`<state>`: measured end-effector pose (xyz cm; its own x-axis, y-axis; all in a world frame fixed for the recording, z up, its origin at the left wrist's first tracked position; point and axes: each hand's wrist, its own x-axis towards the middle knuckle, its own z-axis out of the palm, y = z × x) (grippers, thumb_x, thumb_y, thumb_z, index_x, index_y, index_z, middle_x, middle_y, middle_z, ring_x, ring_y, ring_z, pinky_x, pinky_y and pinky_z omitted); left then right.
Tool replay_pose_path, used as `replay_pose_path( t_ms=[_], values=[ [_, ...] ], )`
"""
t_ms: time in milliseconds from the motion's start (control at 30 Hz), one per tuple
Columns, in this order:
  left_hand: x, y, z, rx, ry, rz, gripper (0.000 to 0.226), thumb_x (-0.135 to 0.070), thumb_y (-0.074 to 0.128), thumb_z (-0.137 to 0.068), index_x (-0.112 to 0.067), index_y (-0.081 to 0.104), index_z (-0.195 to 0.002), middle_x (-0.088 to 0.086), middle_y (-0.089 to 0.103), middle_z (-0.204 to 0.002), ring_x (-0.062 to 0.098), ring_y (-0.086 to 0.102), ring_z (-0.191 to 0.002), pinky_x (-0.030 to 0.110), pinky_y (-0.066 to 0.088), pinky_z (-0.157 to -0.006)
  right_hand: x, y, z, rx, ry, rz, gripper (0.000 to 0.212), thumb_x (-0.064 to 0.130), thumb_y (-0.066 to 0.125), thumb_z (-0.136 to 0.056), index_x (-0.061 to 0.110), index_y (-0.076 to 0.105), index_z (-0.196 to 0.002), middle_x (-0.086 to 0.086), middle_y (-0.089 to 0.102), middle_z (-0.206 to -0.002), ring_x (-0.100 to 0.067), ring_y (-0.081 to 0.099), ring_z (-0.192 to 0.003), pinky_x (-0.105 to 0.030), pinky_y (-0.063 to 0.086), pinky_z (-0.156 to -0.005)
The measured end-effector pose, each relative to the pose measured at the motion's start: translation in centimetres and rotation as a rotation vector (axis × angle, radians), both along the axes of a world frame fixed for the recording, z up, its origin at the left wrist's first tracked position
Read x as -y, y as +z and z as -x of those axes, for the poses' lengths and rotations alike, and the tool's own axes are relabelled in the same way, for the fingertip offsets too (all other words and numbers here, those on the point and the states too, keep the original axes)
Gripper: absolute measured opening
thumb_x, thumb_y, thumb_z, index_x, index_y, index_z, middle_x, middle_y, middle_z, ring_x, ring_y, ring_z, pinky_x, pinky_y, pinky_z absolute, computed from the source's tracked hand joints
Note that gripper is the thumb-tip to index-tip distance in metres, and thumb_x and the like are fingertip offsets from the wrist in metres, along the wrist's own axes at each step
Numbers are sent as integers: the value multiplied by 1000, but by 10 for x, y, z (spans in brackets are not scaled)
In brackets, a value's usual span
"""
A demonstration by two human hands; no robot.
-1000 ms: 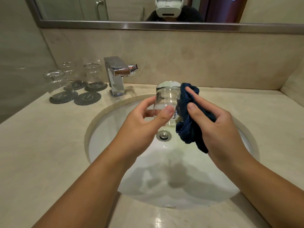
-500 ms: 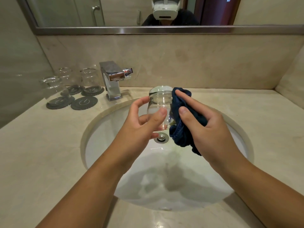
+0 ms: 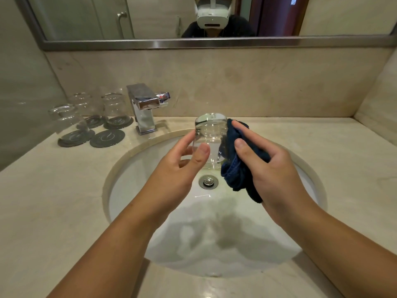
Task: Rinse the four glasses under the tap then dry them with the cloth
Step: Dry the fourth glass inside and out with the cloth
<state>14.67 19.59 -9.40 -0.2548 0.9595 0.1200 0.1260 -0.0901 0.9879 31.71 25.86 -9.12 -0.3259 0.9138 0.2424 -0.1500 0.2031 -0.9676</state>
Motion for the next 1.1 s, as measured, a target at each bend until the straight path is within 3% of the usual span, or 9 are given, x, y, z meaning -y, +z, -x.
replay_pose_path(
  t_ms=[133, 267, 400, 567, 633, 700, 833, 967, 1100],
  values=[
    [0, -2, 3, 55, 2, -5, 46, -55, 69, -88, -52, 69, -134, -22, 74, -117, 4, 70, -107, 30, 48, -90, 7, 1, -1, 98, -5, -82, 35, 34, 66, -103, 57, 69, -129, -12, 77, -102, -35, 63, -74, -25, 41, -50],
    [6, 4, 0, -22, 20, -29, 23, -58, 75, -86, -59, 75, -109, -21, 75, -113, -2, 74, -100, 28, 51, -89, 11, 4, -1, 125, 35, -110, 36, 30, 64, -104, 55, 69, -131, 8, 69, -81, -10, 43, -56, -18, 36, -43],
    [7, 5, 2, 34, -4, -17, 43, -64, 80, -82, -48, 76, -122, -15, 77, -114, 7, 74, -104, 32, 51, -90, 5, 7, -4, 68, 62, -24, 33, 30, 62, -106, 48, 71, -132, 13, 80, -113, -8, 73, -83, -16, 48, -62],
    [3, 1, 3, 230, -31, 12, 67, -53, 82, -85, -34, 51, -141, -3, 81, -109, 17, 77, -98, 36, 56, -92, 1, 5, -2, -64, 125, 153, 31, 25, 58, -107, 36, 73, -132, 8, 79, -120, -23, 76, -110, -35, 59, -66],
    [2, 1, 3, 193, -36, 37, 68, -58, 72, -77, -35, 49, -137, -2, 81, -116, 18, 78, -104, 38, 54, -95, 0, 1, -2, -28, 63, 118, 29, 28, 62, -105, 40, 75, -128, 10, 80, -117, -26, 74, -116, -59, 60, -94],
    [1, -1, 2, 127, -23, 61, 67, -68, 67, -75, -41, 52, -134, -6, 80, -121, 12, 75, -110, 37, 53, -97, 1, 0, -2, 9, 9, 55, 29, 29, 65, -104, 46, 75, -125, 14, 80, -113, -18, 74, -115, -58, 52, -109],
    [3, 2, -1, 49, 19, 55, 57, -78, 75, -72, -58, 57, -122, -13, 75, -122, -1, 73, -106, 31, 51, -92, 11, 1, 0, 57, -17, -69, 34, 32, 67, -103, 57, 71, -124, -5, 80, -109, -32, 66, -79, -34, 53, -71],
    [7, 6, -2, 22, 83, 20, 55, -67, 80, -71, -52, 60, -120, -9, 77, -116, 0, 75, -100, 30, 52, -86, 16, 3, 1, 91, -11, -96, 37, 31, 66, -103, 57, 69, -129, 9, 76, -87, -21, 57, -61, -28, 51, -49],
    [6, 5, 1, 181, 37, 18, 46, -53, 79, -82, -40, 70, -125, -3, 79, -113, 13, 75, -97, 32, 52, -83, 9, 4, 0, 3, 20, -71, 34, 27, 61, -106, 47, 70, -133, 5, 79, -120, -20, 76, -105, -43, 60, -98]
  ],
)
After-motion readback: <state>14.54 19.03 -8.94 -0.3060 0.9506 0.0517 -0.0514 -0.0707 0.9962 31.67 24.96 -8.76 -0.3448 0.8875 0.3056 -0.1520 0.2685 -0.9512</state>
